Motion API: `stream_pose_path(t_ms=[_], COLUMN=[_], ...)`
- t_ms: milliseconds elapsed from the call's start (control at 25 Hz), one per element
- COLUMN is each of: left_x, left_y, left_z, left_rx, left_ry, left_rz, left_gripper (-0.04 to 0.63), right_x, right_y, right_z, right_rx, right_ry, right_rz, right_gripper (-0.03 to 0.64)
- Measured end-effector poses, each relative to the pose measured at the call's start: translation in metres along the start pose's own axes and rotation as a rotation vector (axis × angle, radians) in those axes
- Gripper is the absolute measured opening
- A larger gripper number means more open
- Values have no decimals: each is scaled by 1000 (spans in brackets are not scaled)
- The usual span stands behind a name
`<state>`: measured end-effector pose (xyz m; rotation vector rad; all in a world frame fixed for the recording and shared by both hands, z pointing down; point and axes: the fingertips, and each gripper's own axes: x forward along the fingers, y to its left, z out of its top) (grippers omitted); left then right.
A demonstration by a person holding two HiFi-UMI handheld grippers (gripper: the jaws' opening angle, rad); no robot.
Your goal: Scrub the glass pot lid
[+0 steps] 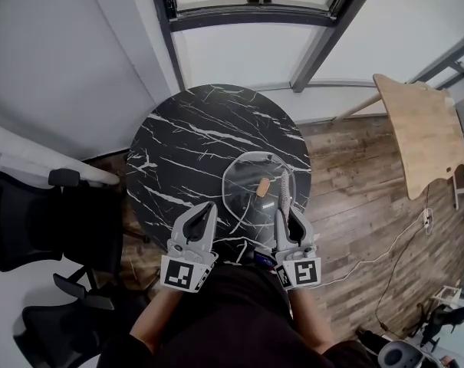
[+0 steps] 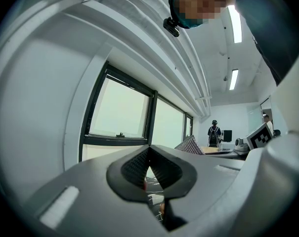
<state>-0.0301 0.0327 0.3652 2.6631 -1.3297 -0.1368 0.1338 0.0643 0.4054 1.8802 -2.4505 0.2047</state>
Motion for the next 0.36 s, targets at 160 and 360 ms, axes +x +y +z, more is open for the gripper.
stream_pose_path(t_ms=[160, 360], left_x=[-2, -4], left_y=[2, 2], left_z=[-2, -1], left_rx=[-3, -9], left_ry=[3, -12], left_rz=[3, 4], left_gripper=[3, 3], right_x=[0, -1], right_y=[1, 2], right_z=[-3, -4], right_rx=[-1, 0], right_ry=[7, 10], right_rz=[1, -2], right_gripper=[65, 66])
